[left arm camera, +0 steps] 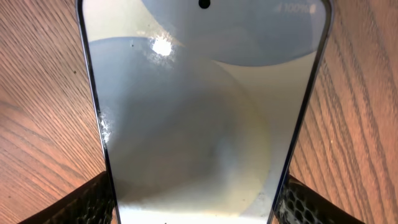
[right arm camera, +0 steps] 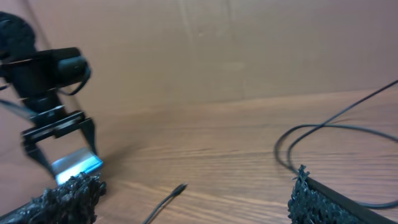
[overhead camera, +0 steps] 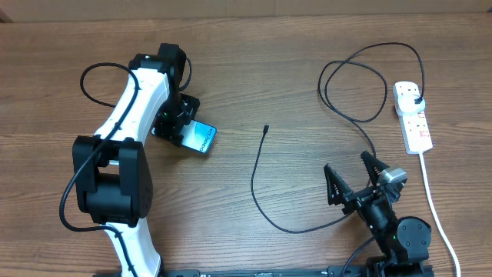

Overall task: Plug charger to phone and switch on socket
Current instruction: 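Move the right gripper toward the phone held by the left gripper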

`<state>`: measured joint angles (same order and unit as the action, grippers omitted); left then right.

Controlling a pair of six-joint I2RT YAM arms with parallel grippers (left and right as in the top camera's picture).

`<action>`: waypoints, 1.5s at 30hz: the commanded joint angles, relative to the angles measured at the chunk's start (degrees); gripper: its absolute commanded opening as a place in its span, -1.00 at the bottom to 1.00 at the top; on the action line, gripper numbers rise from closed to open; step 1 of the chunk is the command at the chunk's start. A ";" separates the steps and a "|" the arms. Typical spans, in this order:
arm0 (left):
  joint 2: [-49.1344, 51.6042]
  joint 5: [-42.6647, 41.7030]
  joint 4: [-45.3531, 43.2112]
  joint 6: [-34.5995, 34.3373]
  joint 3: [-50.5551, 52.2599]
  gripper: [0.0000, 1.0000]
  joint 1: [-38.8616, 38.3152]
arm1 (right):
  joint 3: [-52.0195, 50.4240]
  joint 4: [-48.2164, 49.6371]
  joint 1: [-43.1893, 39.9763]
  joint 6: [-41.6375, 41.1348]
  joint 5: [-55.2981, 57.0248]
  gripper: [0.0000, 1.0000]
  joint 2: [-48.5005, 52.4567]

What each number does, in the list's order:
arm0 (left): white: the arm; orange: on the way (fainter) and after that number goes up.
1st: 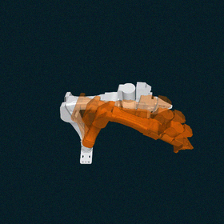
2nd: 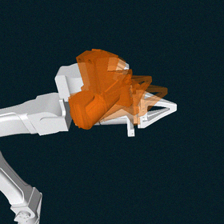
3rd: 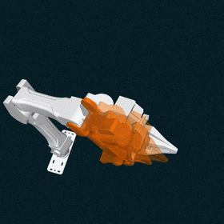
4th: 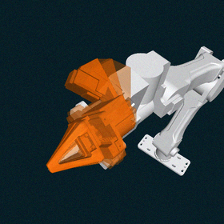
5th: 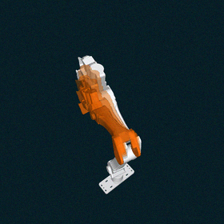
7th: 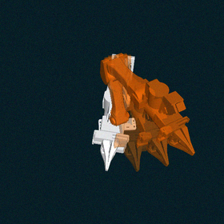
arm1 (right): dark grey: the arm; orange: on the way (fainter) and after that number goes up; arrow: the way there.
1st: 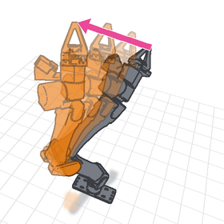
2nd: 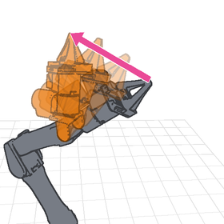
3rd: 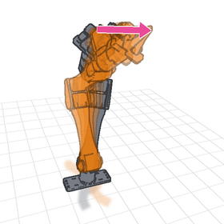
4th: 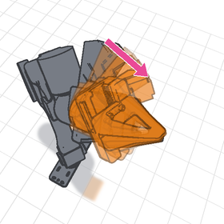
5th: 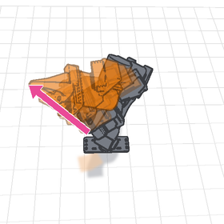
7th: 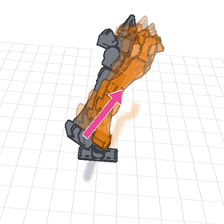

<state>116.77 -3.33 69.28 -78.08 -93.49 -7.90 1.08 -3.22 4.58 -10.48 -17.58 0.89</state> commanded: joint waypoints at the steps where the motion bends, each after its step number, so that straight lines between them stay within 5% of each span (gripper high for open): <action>1: -0.22 2.08 0.33 -1.20 -1.55 0.32 -0.39 | 3.48 -0.28 -0.15 -0.63 -5.03 1.00 1.64; 13: -0.22 1.84 0.55 -1.20 -1.55 0.32 -0.42 | 20.59 -4.94 -0.17 -0.59 -11.72 1.00 26.53; 25: -0.22 -0.81 0.46 -1.22 -1.55 0.33 -0.42 | 55.93 -35.76 -0.15 -0.37 -21.94 1.00 63.21; 33: -0.22 -5.64 0.31 -1.25 -1.55 0.33 -0.44 | 56.30 -28.09 1.99 -6.36 -29.16 1.00 74.47; 45: -0.22 -10.36 0.00 -1.92 -1.55 0.32 -0.44 | 56.30 -13.35 16.65 -33.90 -17.33 0.36 90.05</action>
<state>116.77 -11.79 69.34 -78.52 -93.60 -7.90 56.25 -18.79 17.82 -34.28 -39.55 89.62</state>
